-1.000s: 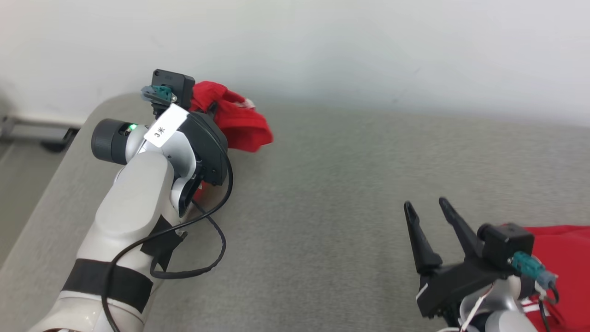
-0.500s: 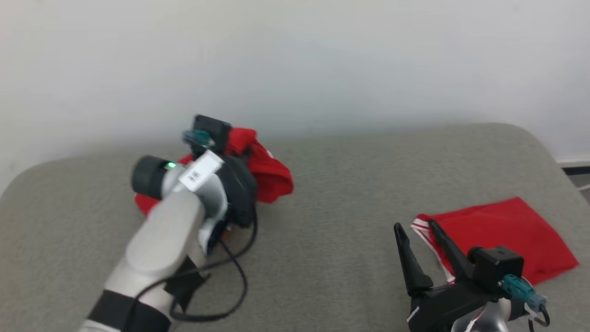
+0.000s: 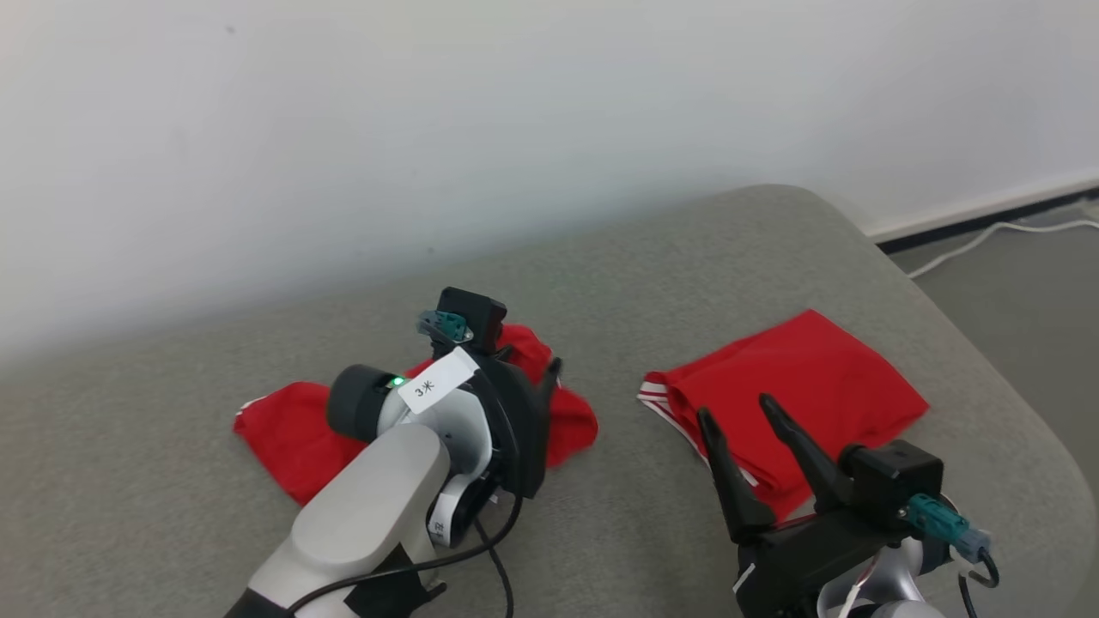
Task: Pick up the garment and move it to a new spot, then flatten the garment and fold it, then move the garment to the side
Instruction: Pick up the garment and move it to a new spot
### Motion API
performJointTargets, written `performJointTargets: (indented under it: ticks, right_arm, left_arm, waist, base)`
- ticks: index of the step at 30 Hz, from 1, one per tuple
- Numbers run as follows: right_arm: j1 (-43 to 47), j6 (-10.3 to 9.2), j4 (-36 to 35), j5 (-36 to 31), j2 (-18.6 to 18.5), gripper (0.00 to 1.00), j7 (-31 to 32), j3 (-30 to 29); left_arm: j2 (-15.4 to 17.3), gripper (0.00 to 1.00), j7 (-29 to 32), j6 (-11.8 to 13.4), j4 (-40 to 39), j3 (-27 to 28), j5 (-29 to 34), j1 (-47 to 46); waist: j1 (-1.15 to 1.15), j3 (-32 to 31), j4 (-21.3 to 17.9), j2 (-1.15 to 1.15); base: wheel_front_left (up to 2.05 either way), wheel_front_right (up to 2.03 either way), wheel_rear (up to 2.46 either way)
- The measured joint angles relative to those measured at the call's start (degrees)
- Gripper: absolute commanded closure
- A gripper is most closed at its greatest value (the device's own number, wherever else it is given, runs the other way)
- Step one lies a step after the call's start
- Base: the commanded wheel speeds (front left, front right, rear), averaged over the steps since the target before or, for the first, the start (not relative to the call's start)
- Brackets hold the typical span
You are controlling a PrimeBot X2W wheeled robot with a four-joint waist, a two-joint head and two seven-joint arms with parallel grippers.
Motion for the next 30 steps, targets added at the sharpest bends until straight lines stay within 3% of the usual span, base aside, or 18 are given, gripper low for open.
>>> performJointTargets:
  ticks: [7, 17, 23, 30]
  right_arm:
    - [-0.10, -0.04, 0.86, 0.73, -0.03, 0.00, -0.08, -1.87]
    - [-0.10, -0.46, 3.00, 1.38, -0.20, 0.00, -1.13, -4.16]
    - [0.17, -0.69, 4.48, 1.44, -1.26, 0.00, -1.78, -5.90]
    - [4.11, -1.60, 4.89, 1.47, -2.33, 0.00, -2.63, -8.90]
  left_arm:
    - [-0.16, 0.00, 0.22, 0.32, -1.54, -3.35, -5.13, -0.54]
    - [0.24, 0.00, -5.31, -0.08, 1.02, -0.31, -6.32, -1.64]
    - [5.36, 0.00, -12.15, 0.32, -2.16, 2.76, -6.13, 0.99]
    - [11.31, 0.00, -21.24, 2.54, -9.93, 8.35, -6.16, 12.24]
  waist:
    - [0.00, 1.75, -3.48, 0.01]
    - [0.00, 1.83, 0.53, 0.01]
    - [0.00, 0.47, 4.35, 0.01]
    - [0.00, -2.07, 9.26, 0.01]
  base:
    - [0.00, 0.00, 0.00]
    - [0.00, 0.00, 0.00]
    - [0.00, 0.00, 0.00]
    - [0.00, 0.00, 0.00]
